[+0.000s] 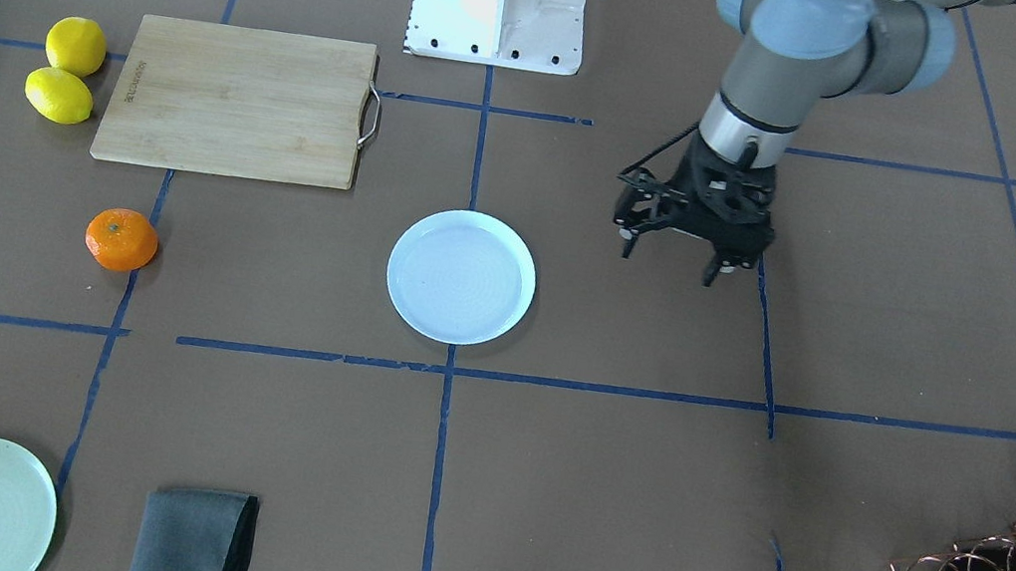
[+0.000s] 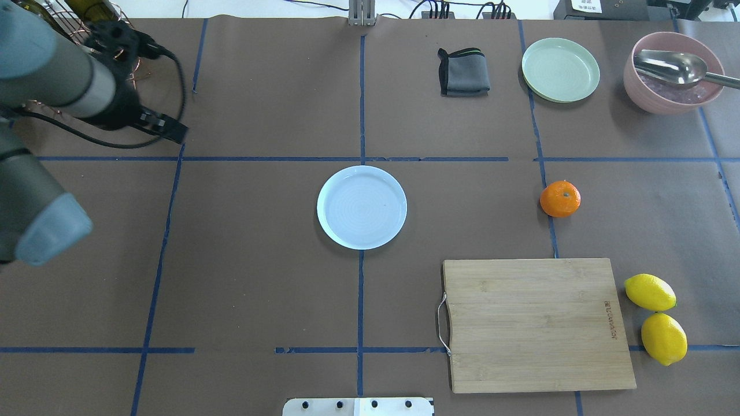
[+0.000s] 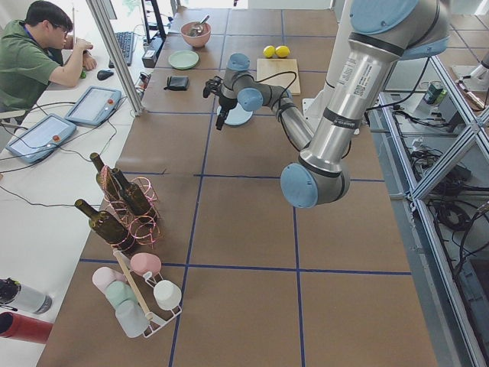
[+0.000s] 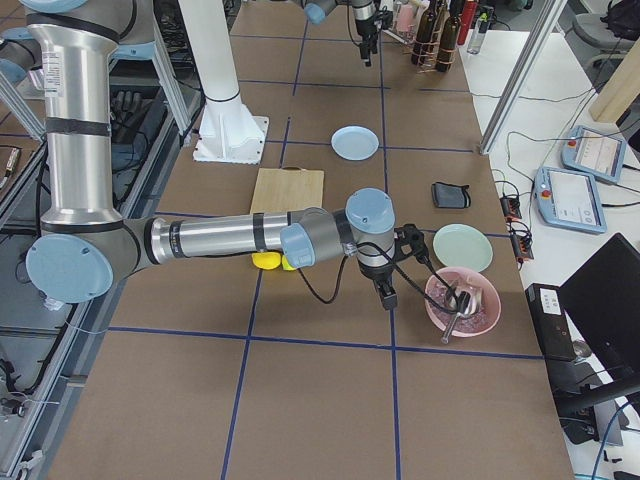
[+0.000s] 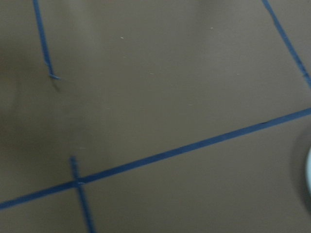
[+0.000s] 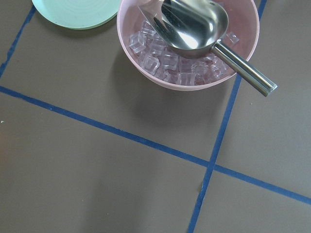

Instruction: Pick orange to plate

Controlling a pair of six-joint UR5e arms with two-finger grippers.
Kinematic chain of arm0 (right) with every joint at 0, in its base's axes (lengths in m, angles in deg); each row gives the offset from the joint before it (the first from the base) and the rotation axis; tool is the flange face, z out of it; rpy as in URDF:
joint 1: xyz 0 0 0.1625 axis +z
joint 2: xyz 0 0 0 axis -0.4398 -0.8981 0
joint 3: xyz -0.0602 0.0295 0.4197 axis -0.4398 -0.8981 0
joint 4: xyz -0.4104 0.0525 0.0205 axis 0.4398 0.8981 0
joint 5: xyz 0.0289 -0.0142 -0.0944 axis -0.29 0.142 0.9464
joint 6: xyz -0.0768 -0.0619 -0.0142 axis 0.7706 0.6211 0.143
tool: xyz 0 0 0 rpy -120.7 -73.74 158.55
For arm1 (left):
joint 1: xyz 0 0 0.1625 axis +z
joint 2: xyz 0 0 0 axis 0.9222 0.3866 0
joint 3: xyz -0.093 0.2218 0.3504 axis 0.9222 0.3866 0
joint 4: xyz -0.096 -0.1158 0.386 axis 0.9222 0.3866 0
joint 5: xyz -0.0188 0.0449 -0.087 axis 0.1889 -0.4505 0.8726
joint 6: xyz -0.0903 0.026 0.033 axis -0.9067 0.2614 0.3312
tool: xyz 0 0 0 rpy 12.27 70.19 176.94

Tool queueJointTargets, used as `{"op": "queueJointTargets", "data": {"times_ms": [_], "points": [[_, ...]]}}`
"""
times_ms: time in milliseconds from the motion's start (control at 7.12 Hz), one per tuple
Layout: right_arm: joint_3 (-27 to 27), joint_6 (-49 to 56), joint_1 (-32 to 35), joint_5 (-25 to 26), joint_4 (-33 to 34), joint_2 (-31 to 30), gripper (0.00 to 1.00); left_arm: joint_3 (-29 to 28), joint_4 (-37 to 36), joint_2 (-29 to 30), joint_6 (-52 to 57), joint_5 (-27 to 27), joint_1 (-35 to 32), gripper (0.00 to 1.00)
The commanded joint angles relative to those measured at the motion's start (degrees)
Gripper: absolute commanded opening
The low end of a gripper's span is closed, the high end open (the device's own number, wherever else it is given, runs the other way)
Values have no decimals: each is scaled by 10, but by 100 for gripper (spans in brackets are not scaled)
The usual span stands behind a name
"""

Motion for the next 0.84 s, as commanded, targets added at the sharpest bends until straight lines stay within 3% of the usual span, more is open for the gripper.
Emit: {"op": "queueJointTargets", "data": {"times_ms": [0, 140, 421, 702], "points": [[-1, 0, 0, 0, 0, 0, 100, -31, -11, -91, 197, 94, -156, 100], [-1, 0, 0, 0, 0, 0, 100, -50, -18, -112, 249, 97, -213, 100], [6, 0, 0, 0, 0, 1, 100, -103, -11, -189, 285, 178, -308, 100], [21, -1, -26, 0, -10, 4, 100, -88, -20, -245, 293, 180, -339, 100]]}}
